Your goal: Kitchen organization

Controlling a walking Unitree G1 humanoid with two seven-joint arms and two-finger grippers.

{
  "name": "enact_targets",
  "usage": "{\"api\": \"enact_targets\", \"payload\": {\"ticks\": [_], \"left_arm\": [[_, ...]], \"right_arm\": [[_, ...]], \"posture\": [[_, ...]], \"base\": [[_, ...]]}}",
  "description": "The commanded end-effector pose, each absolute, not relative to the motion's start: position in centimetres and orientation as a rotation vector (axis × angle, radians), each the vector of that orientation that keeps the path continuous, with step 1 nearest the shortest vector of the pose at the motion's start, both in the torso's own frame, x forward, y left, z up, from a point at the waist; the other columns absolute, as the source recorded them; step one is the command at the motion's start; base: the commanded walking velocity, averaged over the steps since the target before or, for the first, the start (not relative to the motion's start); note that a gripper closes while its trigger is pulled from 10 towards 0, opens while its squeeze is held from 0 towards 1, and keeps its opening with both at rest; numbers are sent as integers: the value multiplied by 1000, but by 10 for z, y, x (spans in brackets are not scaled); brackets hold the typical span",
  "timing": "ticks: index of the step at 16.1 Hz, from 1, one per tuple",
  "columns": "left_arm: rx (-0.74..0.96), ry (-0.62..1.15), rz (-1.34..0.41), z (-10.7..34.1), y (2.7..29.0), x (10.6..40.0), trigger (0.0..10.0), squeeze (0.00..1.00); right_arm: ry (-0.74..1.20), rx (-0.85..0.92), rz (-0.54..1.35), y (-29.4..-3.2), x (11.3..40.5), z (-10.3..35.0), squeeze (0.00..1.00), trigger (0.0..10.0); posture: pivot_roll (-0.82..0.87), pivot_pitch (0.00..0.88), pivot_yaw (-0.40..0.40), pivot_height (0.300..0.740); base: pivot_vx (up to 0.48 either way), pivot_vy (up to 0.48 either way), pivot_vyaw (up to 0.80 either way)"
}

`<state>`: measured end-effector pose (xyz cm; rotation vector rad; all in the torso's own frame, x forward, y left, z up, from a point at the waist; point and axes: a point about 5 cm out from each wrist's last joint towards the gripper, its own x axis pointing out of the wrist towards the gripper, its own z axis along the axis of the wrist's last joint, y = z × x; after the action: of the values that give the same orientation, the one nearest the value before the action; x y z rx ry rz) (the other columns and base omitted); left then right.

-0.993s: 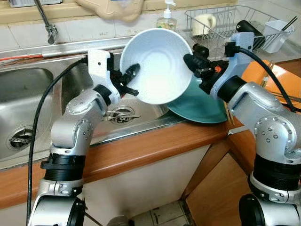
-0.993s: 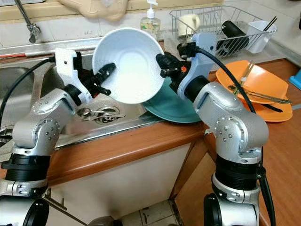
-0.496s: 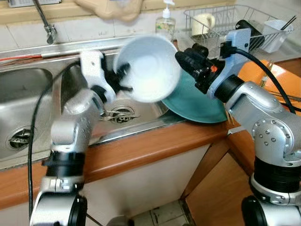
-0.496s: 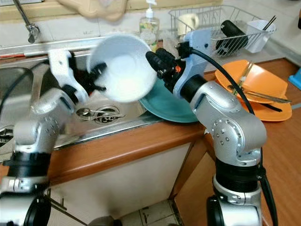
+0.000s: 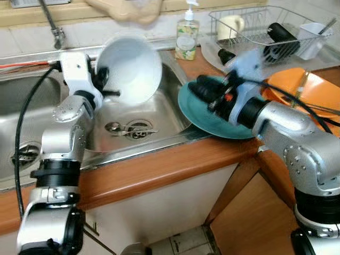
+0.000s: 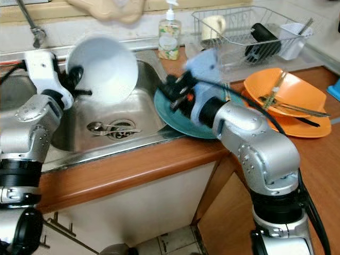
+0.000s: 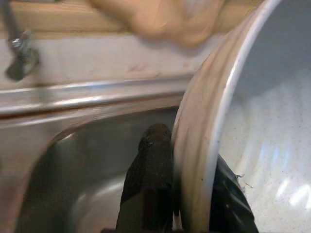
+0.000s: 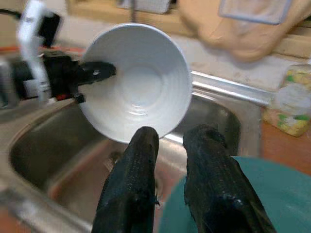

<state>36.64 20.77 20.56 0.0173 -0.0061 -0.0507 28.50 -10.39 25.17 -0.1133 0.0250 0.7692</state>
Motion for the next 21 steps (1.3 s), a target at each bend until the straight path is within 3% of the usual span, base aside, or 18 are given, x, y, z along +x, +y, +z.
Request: {"api": "enact_targets", "payload": {"ticks": [1, 8, 9, 10, 11, 14, 15, 21], "left_arm": [[102, 4, -61, 207, 204, 371, 0, 0], [252, 271, -230, 147, 178, 373, 0, 0], [260, 301, -259, 143, 176, 372, 2471, 0], [273, 319, -281, 140, 175, 372, 4314, 0], [286, 340, -307, 137, 173, 371, 10000, 0], [301, 399, -371, 128, 170, 367, 10000, 0], [301, 402, -374, 128, 169, 367, 10000, 1000], [296, 388, -387, 130, 171, 366, 10000, 1000]], "right_arm": [[41, -169, 812, -101, 279, 247, 0, 10000], [157, -339, 925, -98, 264, 218, 0, 10000], [160, -341, 926, -99, 264, 218, 0, 10000], [162, -344, 927, -99, 264, 218, 0, 10000], [165, -349, 929, -99, 264, 217, 0, 10000], [172, -370, 932, -99, 265, 214, 0, 10000], [172, -371, 931, -100, 265, 214, 0, 10000], [196, -347, 812, -108, 276, 214, 0, 10000]], "posture": [[-29, 0, 41, 740], [-38, 0, 46, 740], [-39, 0, 46, 740], [-37, 0, 44, 740], [-37, 0, 44, 740], [-37, 0, 44, 740], [-37, 0, 44, 740], [-37, 0, 44, 740]], "base": [[0, 0, 0], [0, 0, 0], [0, 0, 0], [0, 0, 0], [0, 0, 0], [0, 0, 0], [0, 0, 0], [0, 0, 0]]}}
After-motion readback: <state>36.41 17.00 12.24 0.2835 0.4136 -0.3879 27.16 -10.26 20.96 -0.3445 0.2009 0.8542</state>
